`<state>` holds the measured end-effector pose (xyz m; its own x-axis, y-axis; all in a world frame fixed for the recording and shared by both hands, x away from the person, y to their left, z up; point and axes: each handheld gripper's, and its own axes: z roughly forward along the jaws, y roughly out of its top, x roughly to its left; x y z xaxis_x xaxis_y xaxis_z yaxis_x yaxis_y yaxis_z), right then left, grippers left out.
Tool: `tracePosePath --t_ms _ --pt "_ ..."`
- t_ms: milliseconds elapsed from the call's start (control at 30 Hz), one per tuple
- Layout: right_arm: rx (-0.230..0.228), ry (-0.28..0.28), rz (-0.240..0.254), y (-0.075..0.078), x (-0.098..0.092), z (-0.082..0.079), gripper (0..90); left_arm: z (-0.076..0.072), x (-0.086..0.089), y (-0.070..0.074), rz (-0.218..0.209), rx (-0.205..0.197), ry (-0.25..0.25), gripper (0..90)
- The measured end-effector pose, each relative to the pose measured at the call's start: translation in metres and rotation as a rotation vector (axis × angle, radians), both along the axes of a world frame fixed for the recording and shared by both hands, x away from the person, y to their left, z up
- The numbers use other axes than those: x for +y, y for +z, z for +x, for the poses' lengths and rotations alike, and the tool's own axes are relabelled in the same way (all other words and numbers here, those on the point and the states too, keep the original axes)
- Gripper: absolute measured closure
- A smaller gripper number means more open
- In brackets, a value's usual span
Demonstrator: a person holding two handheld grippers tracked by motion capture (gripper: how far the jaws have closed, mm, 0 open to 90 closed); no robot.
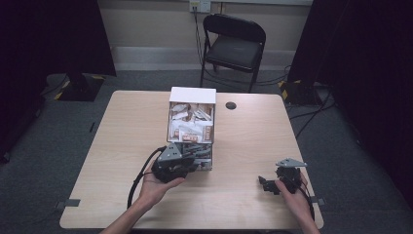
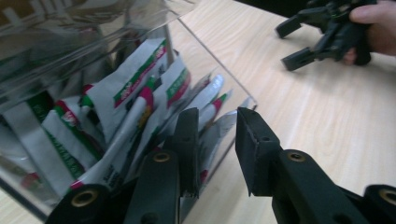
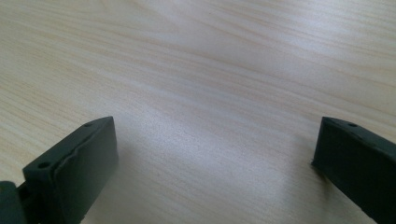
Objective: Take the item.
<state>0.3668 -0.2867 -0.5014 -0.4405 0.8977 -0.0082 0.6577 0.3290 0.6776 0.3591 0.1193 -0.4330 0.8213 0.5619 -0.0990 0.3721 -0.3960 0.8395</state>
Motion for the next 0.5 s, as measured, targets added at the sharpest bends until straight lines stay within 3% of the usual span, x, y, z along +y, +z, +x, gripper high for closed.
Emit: tracePosePath --t_ms 133,300,367,500 --pt "0.000 0.000 0.000 0.000 0.000 0.000 0.0 0.000 0.004 0.000 -0.032 0.009 0.006 74.2" --pt "0.000 0.000 0.000 0.000 0.000 0.000 0.0 0.000 0.004 -0.005 -0.003 0.008 0.009 74.1" --pt "0.000 0.000 0.000 0.000 0.000 0.000 0.0 0.001 0.005 -0.009 -0.030 0.036 0.011 74.4" --pt "0.000 0.000 0.000 0.000 0.000 0.000 0.0 0.001 0.006 -0.011 -0.031 0.029 0.009 76.4"
